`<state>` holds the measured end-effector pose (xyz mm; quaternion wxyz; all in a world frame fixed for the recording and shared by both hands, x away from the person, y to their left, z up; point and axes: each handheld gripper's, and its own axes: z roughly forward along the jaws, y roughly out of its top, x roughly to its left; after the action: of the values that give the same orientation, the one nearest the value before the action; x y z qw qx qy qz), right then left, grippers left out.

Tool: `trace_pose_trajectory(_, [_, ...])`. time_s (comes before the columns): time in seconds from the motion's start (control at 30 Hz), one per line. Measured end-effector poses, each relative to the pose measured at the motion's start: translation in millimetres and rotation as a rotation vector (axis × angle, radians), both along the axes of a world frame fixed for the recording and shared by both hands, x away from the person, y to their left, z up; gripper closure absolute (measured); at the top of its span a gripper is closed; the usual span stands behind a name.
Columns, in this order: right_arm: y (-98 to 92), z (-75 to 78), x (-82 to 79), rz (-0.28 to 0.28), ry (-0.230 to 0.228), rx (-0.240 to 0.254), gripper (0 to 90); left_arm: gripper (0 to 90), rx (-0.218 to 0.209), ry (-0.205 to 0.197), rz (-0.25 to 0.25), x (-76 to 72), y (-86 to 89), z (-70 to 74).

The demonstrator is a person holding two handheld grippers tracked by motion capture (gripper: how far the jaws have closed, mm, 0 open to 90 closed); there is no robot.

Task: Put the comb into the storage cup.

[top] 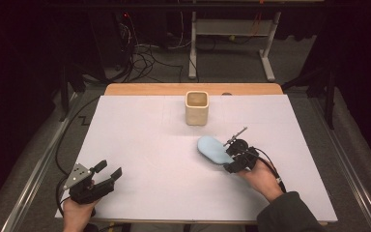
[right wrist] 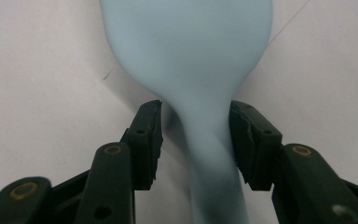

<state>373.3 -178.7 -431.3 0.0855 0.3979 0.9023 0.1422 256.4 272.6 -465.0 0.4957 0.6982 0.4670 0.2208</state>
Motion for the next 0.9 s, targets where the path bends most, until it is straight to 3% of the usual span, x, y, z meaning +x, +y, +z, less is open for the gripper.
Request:
trace_pose_trajectory(0.2, [3.1,-3.4,1.9,-0.001,0.016,-0.036,58.4,32.9,-0.001,-0.002,0.002,-0.4,0.2,0.3])
trace_pose_trajectory(0.63, [1.5,-3.5,5.9,-0.009,0.052,-0.023,59.1,32.9,0.001,-0.005,0.002,-0.9,0.2,0.6])
trace_pose_trajectory(0.9, [0.1,-3.0,7.3,0.001,0.053,-0.028,67.7,32.9,0.001,-0.004,0.003,-0.8,0.1,0.5])
